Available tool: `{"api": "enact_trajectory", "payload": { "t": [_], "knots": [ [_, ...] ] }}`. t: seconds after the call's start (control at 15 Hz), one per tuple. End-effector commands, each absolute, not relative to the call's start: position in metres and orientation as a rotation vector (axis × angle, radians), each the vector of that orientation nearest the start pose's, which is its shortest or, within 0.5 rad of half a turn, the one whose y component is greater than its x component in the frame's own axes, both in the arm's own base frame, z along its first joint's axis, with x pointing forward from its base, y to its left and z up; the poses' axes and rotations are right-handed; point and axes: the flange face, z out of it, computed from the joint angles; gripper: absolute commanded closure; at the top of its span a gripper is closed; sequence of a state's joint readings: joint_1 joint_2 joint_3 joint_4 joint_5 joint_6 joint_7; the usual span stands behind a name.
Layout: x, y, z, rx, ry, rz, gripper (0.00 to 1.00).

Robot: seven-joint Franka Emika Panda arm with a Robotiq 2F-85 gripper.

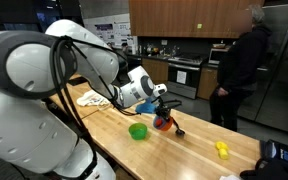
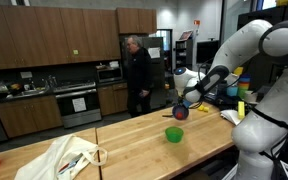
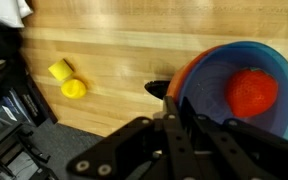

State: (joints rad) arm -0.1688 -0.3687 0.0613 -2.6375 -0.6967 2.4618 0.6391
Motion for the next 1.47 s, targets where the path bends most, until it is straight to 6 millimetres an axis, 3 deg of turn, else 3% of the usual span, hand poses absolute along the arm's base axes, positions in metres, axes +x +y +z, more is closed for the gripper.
{"api": "enact_trajectory", "payload": {
  "t": [0.0,0.73,0.8,1.0,1.4],
  "knots": [
    [0.397,-0.040,0.388,-3.516,0.414,-0.672,0.98],
    [0.366,-0.022,0.385,-3.516,0.358,-0.824,0.98],
    [0.376,-0.020,0.391,-3.514,0.353,-0.843,0.98],
    [0.377,-0.015,0.397,-3.508,0.334,-0.909,0.98],
    [0.378,-0.007,0.392,-3.517,0.277,-1.017,0.98]
  ]
}}
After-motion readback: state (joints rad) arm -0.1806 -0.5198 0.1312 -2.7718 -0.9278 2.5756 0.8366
